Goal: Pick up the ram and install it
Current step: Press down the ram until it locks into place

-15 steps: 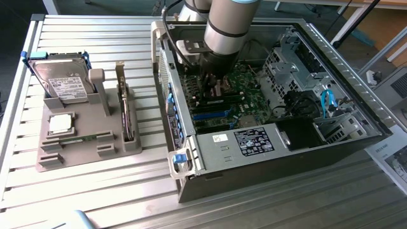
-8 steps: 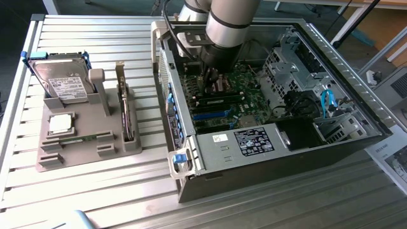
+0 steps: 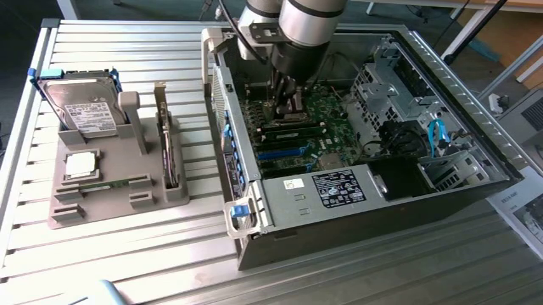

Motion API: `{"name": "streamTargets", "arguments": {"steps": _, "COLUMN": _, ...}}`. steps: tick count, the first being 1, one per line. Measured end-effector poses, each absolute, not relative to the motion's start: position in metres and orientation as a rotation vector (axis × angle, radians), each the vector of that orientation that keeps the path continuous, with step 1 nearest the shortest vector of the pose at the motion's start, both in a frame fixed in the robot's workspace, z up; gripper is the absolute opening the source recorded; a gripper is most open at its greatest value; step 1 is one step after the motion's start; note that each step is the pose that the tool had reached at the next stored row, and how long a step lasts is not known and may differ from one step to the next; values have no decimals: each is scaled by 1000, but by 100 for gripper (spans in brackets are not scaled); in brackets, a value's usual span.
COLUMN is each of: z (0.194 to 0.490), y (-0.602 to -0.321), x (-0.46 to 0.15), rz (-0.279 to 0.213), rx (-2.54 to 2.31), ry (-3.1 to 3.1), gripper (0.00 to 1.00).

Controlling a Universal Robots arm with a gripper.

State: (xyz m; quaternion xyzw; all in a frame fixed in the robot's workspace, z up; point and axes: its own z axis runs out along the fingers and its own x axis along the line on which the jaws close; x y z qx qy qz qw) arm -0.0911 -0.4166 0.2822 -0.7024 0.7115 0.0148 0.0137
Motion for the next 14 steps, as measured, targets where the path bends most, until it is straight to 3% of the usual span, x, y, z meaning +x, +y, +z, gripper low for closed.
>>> {"name": "streamTargets", "arguments": {"steps": 14, "z": 291, "y": -417, "x": -65, "rz": 45, "rx": -2189, "ry": 2217, "gripper": 10}}
